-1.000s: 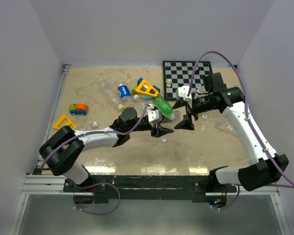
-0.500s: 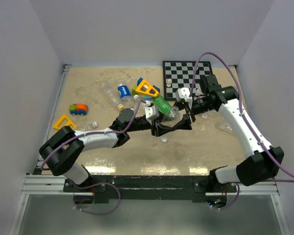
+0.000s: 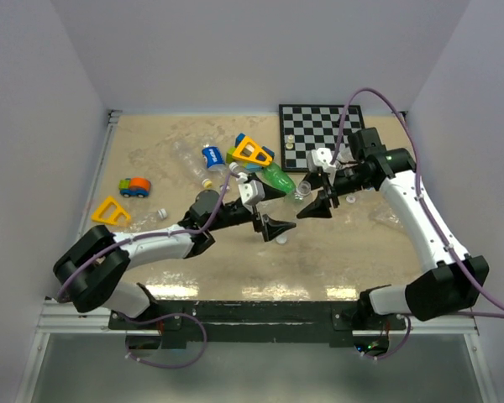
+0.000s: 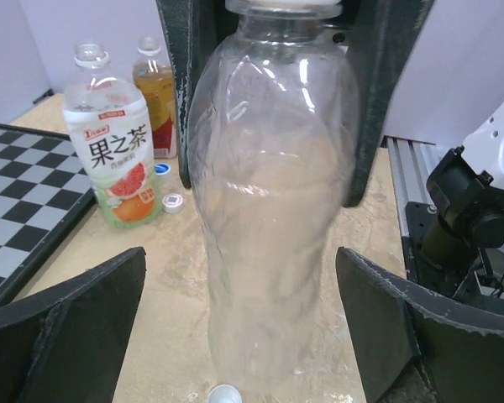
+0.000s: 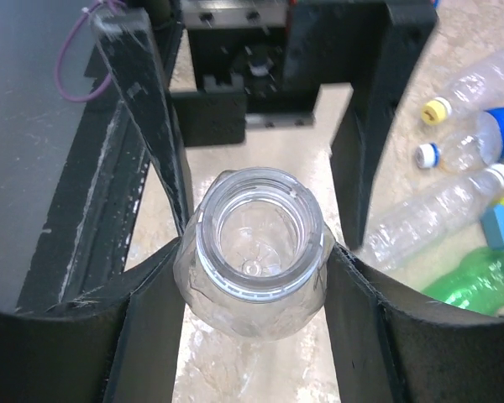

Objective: Unscrew the bottle caps
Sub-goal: Place the plastic bottle at the center of the board.

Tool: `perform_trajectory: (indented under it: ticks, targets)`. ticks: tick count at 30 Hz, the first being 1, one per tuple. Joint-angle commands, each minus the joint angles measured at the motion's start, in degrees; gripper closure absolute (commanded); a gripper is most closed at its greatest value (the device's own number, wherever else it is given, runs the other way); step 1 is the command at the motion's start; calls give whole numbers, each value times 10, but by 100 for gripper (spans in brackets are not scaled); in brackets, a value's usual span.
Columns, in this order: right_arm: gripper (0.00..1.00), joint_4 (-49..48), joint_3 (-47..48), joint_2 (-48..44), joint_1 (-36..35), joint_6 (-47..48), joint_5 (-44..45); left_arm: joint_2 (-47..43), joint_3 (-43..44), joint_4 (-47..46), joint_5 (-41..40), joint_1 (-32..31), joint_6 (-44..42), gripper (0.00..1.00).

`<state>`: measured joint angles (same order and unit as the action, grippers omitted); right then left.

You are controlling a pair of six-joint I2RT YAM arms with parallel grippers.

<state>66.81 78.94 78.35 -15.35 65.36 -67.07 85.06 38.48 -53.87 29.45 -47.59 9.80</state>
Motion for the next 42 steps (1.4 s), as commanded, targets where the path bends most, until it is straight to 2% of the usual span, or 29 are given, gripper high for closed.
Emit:
perform_trajectory:
  ticks: [1,4,7,11,13,16,20,28,33,42]
  targets:
    - [71,8,3,-34,37,-4,-10,-62,-9,29,-36,11,-31,0]
    - [75,-4,-10,-45,76,-22,22,-104,-8,101,-51,18,-64,0]
    - [76,-100,-57,-71,121,-112,82,-160,12,224,-90,22,-95,0]
    - [72,-280,-150,-136,141,-250,227,-224,55,381,-142,32,-145,0]
    - [69,-314,-173,-152,151,-269,256,-248,70,465,-161,33,-179,0]
    - [67,-349,-185,-146,176,-298,279,-263,57,526,-181,35,-219,0]
    - [67,-405,-200,-119,224,-328,294,-287,-6,508,-192,35,-225,0]
    - [62,-466,-227,-71,279,-357,313,-287,9,538,-181,35,-254,0]
    - [51,-492,-247,-58,297,-364,323,-291,7,538,-163,34,-250,0]
    - [46,-460,-248,-21,319,-333,304,-287,7,557,-149,34,-247,0]
